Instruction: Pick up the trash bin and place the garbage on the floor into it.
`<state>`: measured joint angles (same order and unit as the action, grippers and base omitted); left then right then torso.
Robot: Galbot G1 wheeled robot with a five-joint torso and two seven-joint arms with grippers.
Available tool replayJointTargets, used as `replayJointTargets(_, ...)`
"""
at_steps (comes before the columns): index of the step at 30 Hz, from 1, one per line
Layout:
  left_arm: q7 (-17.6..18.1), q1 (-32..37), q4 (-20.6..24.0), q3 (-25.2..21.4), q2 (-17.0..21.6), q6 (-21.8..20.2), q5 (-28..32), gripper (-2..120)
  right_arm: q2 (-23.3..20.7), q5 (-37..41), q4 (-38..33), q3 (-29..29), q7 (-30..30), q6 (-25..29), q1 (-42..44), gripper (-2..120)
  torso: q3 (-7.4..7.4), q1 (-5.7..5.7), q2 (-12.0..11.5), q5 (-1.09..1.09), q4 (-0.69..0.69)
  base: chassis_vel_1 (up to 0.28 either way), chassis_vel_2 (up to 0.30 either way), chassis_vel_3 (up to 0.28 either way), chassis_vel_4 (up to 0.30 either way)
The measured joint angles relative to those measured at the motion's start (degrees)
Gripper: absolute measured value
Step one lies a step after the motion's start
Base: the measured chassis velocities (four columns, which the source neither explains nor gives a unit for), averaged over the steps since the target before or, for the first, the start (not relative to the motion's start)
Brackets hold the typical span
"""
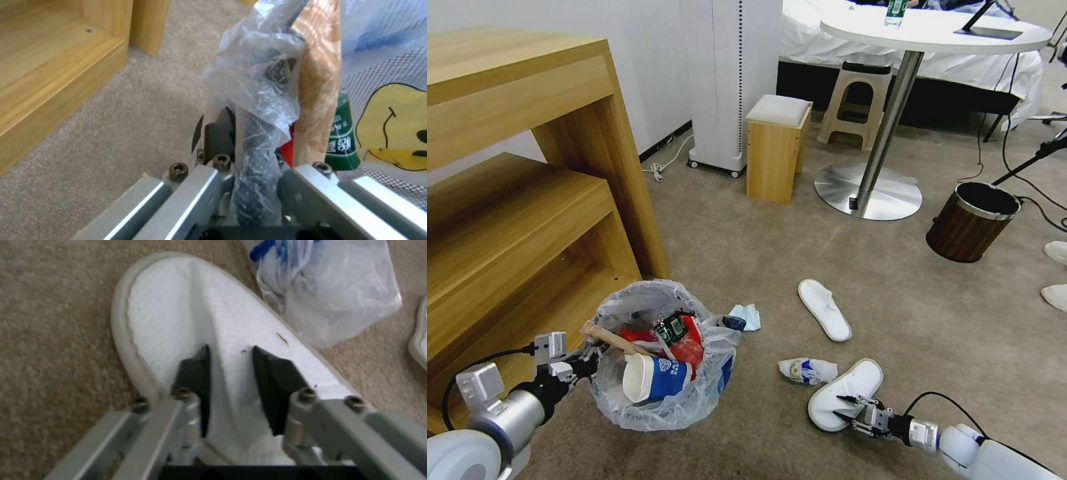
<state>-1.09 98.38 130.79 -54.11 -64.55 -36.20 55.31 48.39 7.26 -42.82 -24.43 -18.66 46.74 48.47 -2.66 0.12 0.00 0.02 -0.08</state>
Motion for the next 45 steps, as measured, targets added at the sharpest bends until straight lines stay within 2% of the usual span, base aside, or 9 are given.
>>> replayJointTargets(1, 0.0, 0.0, 0.0, 0.0, 0.0, 0.0, 0.0, 0, 0.0, 0.0, 0.0, 0.0, 0.0, 0.0, 0.0, 23, 0.0, 0.0, 0.0, 0.0, 0.0, 0.0, 0.0, 0.0, 0.0)
replayJointTargets(4, 0.0, -0.1, 0.0, 0.1, 0.0, 0.0, 0.0, 0, -0.3, 0.2, -0.5, 0.4, -0.2, -0.1, 0.1, 10, 0.0, 0.0, 0.0, -0.01, 0.0, 0.0, 0.0, 0.0, 0.0)
replayJointTargets(11, 0.0, 0.0, 0.0, 0.1, 0.1, 0.1, 0.1, 0, -1.0, 0.6, -1.3, 1.0, -1.4, -0.1, 0.3, 4, 0.0, 0.0, 0.0, -0.02, -0.01, 0.0, 0.0, 0.0, 0.0)
replayJointTargets(30, 0.0, 0.4, 0.0, 0.3, -0.1, 0.2, -0.5, 0, -3.3, 2.9, -5.2, 3.3, -2.5, -0.1, 2.1, 3, 0.0, 0.0, 0.0, -0.01, -0.02, 0.0, 0.0, 0.0, 0.0)
replayJointTargets(40, -0.5, 1.2, -1.4, 0.9, -0.4, 0.3, -2.6, 0, -5.3, 4.4, -10.5, 7.0, -2.5, -0.1, 5.1, 3, 0.0, 0.0, 0.0, -0.02, -0.01, 0.0, 0.0, 0.0, 0.0)
replayJointTargets(45, -0.7, 1.2, -2.2, 0.9, -0.1, 0.4, -3.0, 0, -6.9, 4.4, -12.6, 11.4, -2.6, -0.1, 7.8, 3, 0.0, 0.0, 0.0, -0.02, -0.02, 0.0, 0.0, 0.0, 0.0)
